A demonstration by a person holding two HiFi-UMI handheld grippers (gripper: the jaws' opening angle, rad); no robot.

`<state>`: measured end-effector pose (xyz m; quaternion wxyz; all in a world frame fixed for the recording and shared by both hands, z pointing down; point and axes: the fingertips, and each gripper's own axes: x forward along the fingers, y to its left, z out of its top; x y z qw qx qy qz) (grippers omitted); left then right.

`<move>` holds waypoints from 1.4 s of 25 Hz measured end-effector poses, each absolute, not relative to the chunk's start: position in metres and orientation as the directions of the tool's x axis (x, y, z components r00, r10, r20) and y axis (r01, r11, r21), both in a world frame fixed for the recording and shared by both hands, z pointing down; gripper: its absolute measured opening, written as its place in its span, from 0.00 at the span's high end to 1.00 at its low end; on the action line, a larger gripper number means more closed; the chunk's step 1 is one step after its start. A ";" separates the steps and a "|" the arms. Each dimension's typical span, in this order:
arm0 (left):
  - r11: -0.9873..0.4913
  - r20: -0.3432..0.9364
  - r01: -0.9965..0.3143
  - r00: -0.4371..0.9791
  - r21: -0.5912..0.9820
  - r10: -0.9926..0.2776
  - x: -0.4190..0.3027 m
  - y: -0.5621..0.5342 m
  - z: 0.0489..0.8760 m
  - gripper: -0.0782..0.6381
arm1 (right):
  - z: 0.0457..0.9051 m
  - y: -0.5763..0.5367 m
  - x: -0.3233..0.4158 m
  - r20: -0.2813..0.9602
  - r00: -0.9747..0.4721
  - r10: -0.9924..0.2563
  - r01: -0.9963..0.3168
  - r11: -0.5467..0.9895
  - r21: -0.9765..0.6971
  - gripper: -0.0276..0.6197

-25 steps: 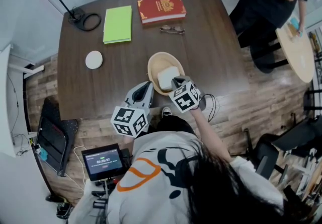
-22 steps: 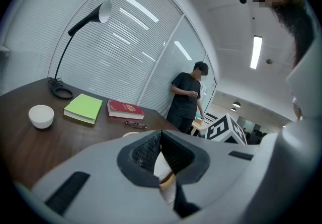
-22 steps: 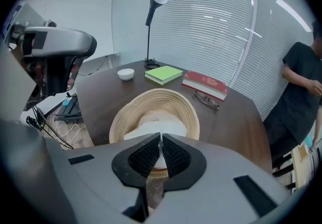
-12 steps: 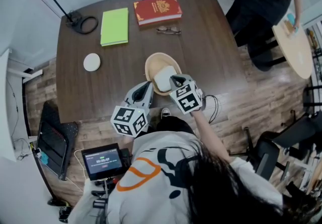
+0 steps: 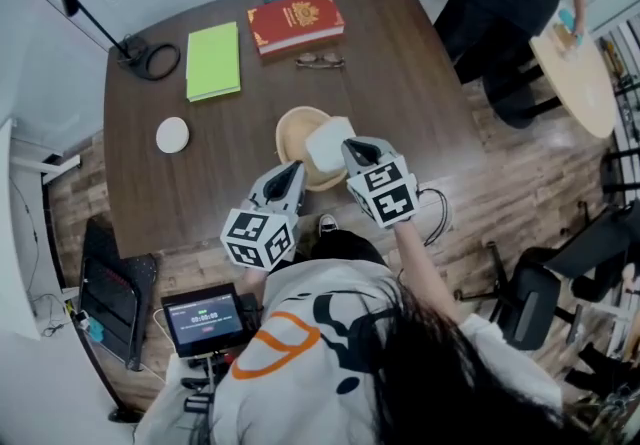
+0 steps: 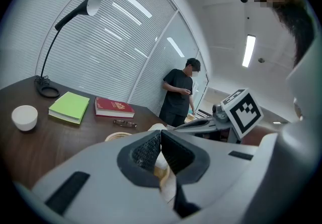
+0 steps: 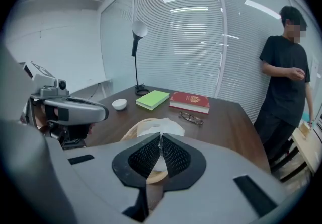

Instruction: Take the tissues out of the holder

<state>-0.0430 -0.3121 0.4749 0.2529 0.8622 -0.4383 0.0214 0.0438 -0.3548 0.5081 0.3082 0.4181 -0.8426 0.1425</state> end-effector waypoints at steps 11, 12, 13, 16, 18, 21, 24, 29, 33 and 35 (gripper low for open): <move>-0.558 0.263 -0.716 0.684 0.420 -0.680 -0.001 -0.321 0.477 0.89 | 0.498 -0.363 0.118 0.624 -0.351 -0.698 -0.883 0.469 0.027 0.93; -0.562 0.264 -0.713 0.688 0.420 -0.676 0.003 -0.322 0.478 0.89 | 0.499 -0.364 0.125 0.626 -0.341 -0.701 -0.889 0.457 0.028 0.93; -0.565 0.264 -0.710 0.691 0.420 -0.673 0.006 -0.323 0.478 0.89 | 0.500 -0.364 0.131 0.628 -0.332 -0.704 -0.894 0.447 0.028 0.93; -0.573 0.266 -0.704 0.699 0.421 -0.664 0.014 -0.325 0.480 0.89 | 0.507 -0.365 0.147 0.638 -0.306 -0.707 -0.908 0.418 0.029 0.93; -0.572 0.270 -0.702 0.701 0.423 -0.660 0.017 -0.327 0.482 0.89 | 0.514 -0.366 0.155 0.650 -0.291 -0.702 -0.915 0.402 0.025 0.93; -0.567 0.277 -0.702 0.701 0.430 -0.658 0.019 -0.333 0.486 0.89 | 0.527 -0.370 0.165 0.676 -0.269 -0.686 -0.923 0.383 0.022 0.93; -0.565 0.281 -0.702 0.701 0.435 -0.655 0.021 -0.339 0.488 0.89 | 0.538 -0.376 0.171 0.689 -0.256 -0.678 -0.931 0.366 0.014 0.93; -0.563 0.285 -0.703 0.701 0.434 -0.654 0.024 -0.341 0.488 0.89 | 0.558 -0.376 0.176 0.704 -0.265 -0.658 -0.941 0.336 -0.040 0.93; -0.559 0.290 -0.707 0.697 0.433 -0.656 0.024 -0.343 0.487 0.89 | 0.571 -0.378 0.174 0.709 -0.290 -0.643 -0.944 0.316 -0.100 0.93; -0.553 0.295 -0.713 0.691 0.431 -0.660 0.021 -0.344 0.488 0.89 | 0.581 -0.379 0.172 0.709 -0.307 -0.635 -0.944 0.298 -0.142 0.93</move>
